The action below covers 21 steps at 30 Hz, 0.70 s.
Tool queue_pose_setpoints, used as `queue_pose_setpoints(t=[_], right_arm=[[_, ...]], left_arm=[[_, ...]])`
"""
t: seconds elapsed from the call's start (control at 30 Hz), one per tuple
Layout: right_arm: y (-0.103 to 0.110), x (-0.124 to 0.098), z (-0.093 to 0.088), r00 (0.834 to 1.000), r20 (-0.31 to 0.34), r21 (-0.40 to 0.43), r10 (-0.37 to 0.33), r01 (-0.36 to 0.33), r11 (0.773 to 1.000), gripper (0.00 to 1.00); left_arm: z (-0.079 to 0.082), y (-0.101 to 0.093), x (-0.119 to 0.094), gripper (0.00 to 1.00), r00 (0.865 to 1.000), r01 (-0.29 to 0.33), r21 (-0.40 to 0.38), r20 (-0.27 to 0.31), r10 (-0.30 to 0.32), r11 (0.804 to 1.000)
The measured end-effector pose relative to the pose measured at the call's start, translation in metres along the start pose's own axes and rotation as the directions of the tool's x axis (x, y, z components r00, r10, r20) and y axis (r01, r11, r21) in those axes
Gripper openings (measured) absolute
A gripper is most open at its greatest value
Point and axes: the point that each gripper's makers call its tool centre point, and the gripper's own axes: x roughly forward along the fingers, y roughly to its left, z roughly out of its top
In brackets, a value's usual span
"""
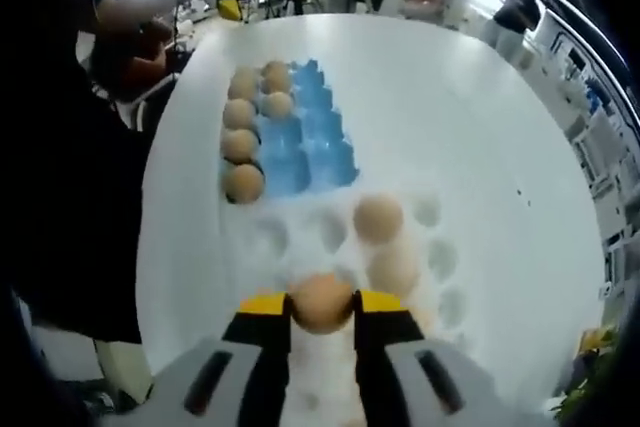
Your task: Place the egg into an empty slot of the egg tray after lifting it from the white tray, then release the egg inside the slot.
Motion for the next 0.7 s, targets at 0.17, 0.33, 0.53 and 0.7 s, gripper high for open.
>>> queue_pose_setpoints(t=[0.17,0.33,0.53,0.7], right_arm=[[0.002,0.006,0.013,1.000,0.016,-0.017,0.014,-0.013,1.000,0.23],[0.006,0.012,0.030,0.999,0.041,-0.045,0.031,-0.029,0.999,0.23],[0.011,0.021,0.048,0.997,0.062,-0.075,0.051,-0.046,0.996,0.24],[0.017,0.028,0.062,0.995,0.073,-0.099,0.075,-0.068,0.993,0.24]], left_arm=[[0.000,0.000,-0.002,0.60,1.000,-0.002,0.002,-0.002,0.002,1.000],[0.000,0.001,-0.002,0.60,1.000,-0.006,0.004,-0.003,0.006,1.000],[-0.001,-0.001,-0.003,0.60,1.000,0.000,0.002,-0.007,0.000,1.000],[0.000,-0.001,-0.004,0.60,1.000,-0.004,0.005,-0.004,0.004,1.000]])
